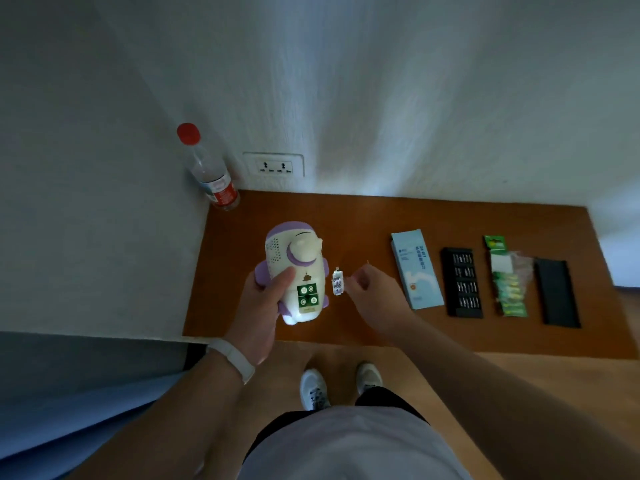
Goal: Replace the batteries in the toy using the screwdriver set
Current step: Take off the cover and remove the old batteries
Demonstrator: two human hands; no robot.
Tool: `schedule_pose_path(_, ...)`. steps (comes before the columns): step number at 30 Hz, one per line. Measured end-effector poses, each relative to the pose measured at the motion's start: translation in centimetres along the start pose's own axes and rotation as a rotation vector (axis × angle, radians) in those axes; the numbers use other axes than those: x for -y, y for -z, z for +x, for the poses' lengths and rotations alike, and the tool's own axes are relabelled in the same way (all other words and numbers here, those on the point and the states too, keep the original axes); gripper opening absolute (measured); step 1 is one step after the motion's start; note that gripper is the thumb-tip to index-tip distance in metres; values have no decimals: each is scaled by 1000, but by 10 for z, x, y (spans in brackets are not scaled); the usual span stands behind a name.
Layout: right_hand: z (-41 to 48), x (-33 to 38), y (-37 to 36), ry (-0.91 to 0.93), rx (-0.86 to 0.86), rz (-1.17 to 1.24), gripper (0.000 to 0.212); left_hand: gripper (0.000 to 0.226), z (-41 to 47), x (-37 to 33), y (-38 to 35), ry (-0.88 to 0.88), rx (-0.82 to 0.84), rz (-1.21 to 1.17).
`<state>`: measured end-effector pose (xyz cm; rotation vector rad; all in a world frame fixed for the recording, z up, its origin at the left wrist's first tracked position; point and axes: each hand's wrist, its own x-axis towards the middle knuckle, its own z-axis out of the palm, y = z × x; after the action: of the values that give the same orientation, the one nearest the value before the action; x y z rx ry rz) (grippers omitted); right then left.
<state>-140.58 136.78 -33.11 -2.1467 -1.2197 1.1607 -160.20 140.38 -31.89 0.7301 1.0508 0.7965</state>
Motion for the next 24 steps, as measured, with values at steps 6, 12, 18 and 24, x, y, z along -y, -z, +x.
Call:
schedule_pose_path(6,-33,7,9,-110,-49,426,18,66,4,-3,-27,-78,-31,104)
schedule_pose_path(12,-42,15,22,-316,43,972,26,69,-2,-12,-68,-208,-50,244)
schedule_pose_path(18,-45,13,48,-245,98,1354,28,76,-14,-15,-118,-469,-96,451)
schedule_pose_path(24,-38,3,83,-194,160,1559,40,86,-17,-15,-154,-711,-25,669)
